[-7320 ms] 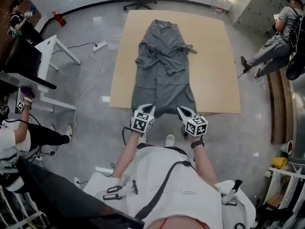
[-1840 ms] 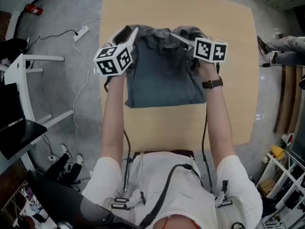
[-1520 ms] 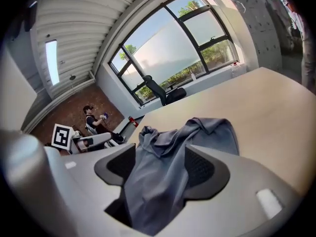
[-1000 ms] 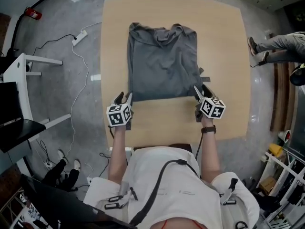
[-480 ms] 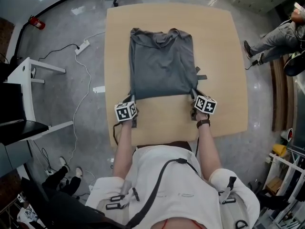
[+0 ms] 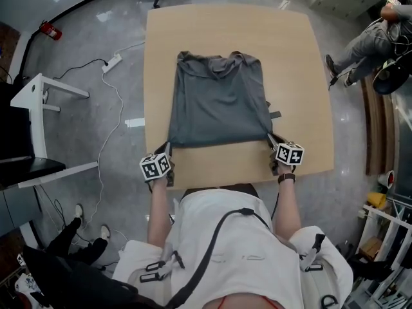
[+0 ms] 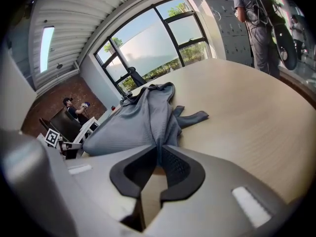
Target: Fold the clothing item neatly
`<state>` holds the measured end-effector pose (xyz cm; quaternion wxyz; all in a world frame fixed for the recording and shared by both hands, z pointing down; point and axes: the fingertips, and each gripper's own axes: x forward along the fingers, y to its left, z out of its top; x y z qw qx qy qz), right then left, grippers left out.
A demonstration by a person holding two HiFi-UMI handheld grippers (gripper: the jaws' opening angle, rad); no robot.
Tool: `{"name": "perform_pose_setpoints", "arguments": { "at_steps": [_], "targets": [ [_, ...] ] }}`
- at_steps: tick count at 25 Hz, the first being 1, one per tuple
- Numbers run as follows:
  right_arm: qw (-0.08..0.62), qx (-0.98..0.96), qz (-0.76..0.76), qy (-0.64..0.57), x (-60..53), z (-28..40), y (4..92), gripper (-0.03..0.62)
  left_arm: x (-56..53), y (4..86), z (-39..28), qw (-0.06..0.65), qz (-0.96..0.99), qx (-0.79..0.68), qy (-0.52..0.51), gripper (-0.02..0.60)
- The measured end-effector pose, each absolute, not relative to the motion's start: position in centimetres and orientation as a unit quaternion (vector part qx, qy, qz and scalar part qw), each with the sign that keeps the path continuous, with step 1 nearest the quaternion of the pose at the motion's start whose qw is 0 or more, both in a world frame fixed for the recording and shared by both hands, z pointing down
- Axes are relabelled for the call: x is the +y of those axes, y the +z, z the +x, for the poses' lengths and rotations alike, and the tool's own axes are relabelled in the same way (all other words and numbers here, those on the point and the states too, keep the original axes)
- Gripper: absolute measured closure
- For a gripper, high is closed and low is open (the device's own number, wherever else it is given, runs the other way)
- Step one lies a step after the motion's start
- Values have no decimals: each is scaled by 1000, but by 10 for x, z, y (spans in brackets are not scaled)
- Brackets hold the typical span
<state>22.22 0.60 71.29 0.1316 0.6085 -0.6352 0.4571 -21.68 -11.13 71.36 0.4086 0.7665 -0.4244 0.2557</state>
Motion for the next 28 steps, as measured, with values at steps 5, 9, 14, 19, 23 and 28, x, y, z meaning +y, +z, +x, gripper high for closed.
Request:
{"name": "perform_pose_setpoints", "arguments": {
  "at_steps": [5,9,14,19,23,28],
  "targets": [
    [148,-639,597,462,38,206,713,563,-87,718,-236,407,764,-423,268,571],
    [157,-640,596,459,72,190,713,562,-63,721,-255,407,768,-415,270,571],
    [147,-627,604,470,117,173,719,562,-21,728,-270,416,766,-405,275,571],
    [142,-629,602,472,153,171,727,562,17,726,-270,397,771,-404,293,567],
    [132,-630,616,454,166,166,730,542,45,732,-275,389,756,-437,294,554],
    [131,-593,665,436,222,180,742,581,107,731,-287,357,740,-465,329,537]
  ]
}}
